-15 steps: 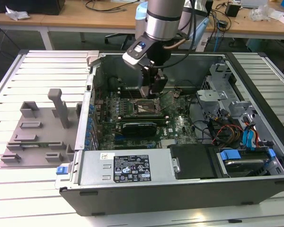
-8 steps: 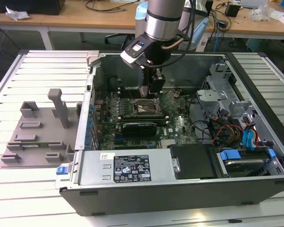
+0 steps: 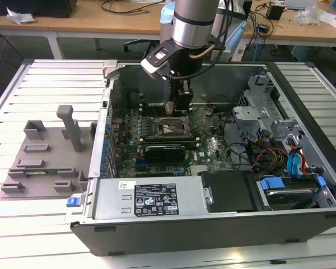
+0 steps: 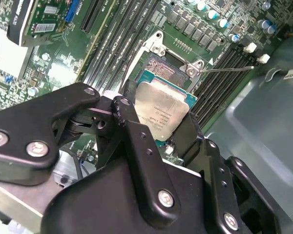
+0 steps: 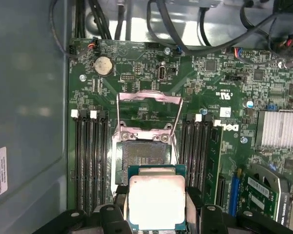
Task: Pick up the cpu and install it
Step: 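Place the cpu into insertion slot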
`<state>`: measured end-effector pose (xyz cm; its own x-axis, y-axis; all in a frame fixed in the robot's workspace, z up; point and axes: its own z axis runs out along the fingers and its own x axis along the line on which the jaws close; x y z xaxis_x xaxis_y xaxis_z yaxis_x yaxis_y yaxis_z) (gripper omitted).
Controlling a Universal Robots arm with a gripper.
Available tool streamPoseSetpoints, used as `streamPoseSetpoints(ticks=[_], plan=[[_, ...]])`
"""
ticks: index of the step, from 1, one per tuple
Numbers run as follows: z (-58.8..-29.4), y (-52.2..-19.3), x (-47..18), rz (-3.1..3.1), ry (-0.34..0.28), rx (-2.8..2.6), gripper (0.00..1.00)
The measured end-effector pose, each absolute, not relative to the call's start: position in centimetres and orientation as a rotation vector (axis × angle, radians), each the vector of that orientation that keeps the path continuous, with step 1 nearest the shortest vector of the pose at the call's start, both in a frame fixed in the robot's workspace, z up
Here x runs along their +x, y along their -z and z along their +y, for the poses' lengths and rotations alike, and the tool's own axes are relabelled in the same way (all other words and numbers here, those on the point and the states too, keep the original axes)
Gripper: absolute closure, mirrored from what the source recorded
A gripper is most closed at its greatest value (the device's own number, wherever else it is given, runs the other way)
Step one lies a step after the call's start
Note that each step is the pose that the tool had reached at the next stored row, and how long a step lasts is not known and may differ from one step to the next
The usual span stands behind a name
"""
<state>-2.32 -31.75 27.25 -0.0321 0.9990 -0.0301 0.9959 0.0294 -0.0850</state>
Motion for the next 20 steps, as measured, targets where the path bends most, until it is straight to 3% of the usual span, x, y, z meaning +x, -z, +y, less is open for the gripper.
streamPoseSetpoints(ticks=[20], plan=[[-31.75,-27.19,-2.31,-2.056,-0.122,-2.314,0.45]])
